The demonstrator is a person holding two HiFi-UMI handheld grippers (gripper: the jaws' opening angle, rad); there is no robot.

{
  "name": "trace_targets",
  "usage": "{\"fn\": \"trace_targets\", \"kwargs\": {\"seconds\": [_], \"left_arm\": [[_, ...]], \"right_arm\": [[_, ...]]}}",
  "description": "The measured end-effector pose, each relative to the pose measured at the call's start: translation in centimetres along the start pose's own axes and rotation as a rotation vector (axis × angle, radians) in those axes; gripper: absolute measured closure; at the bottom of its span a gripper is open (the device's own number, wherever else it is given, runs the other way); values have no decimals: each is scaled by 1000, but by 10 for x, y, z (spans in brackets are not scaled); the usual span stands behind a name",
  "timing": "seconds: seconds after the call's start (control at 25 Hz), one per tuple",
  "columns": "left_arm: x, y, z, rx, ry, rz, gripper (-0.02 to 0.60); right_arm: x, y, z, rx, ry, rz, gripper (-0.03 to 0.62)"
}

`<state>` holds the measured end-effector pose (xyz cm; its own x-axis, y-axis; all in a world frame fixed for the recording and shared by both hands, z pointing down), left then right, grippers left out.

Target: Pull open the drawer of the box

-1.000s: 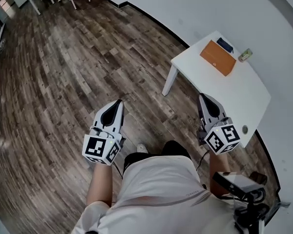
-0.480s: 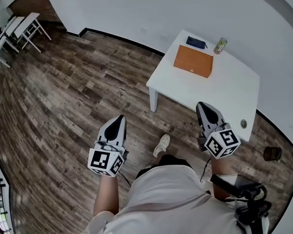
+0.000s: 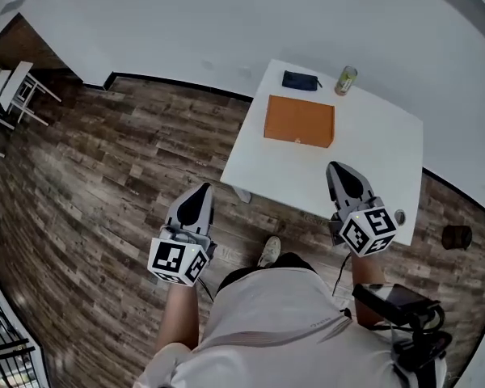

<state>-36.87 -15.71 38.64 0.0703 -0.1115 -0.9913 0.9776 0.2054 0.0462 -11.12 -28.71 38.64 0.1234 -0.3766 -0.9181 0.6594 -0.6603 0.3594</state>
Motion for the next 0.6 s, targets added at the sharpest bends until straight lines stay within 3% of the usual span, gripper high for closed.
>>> {"fn": "trace_targets", "kwargs": {"seconds": [0.24,0.44,0.6], "left_arm": [[-2,-3,71,-110,-27,6,571],[-10,-14,120,-234,-44,-11,571],[-13,-21,155,-351,-46,19,571]], "right_arm": [[5,37,25,-73,-3,26,595],[-6,53,22,-203,-10,54,595],[-11,58,21,-305,-5,66,595]]}}
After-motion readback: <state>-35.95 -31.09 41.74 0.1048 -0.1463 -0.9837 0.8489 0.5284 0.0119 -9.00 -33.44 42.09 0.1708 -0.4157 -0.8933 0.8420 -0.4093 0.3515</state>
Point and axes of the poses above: the fingertips, and each gripper's own axes: z forward along the fingers, y to its right, x out of its top, the point moved 3 cm from there along -z, backward along the fingers, and after that the axes turned 11 degrees about z, right-handed, at the moved point
